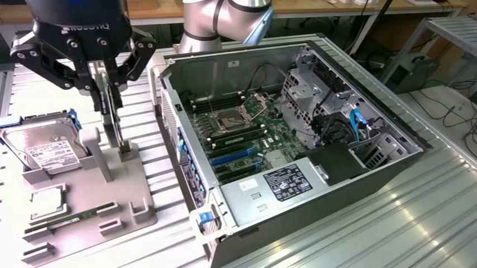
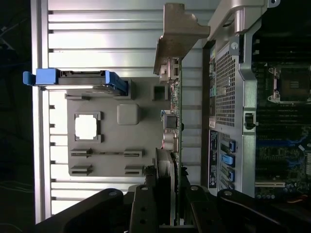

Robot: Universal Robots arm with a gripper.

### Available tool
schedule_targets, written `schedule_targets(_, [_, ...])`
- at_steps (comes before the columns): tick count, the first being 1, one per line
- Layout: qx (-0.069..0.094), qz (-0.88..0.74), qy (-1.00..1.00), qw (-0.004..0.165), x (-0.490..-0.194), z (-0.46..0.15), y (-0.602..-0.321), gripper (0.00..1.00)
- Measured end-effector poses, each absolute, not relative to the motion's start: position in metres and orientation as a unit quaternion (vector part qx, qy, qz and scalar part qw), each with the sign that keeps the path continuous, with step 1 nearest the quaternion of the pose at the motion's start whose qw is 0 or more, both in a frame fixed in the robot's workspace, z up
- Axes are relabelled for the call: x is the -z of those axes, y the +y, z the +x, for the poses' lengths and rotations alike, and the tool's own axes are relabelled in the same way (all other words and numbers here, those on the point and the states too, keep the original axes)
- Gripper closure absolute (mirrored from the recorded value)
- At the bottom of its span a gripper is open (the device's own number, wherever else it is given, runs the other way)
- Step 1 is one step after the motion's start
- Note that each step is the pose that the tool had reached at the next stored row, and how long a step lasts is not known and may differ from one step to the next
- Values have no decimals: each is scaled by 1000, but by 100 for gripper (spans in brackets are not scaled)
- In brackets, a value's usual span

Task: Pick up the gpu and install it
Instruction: 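Pick up the gpu and move the gpu toward the slot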

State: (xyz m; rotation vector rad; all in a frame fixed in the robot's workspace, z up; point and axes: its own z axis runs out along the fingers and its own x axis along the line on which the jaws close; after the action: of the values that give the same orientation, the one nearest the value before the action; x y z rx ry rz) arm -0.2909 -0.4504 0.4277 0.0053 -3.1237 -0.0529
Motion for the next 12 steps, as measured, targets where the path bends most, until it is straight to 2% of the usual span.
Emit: schedule_targets(12, [18, 2, -1000, 9, -431, -291, -450, 73])
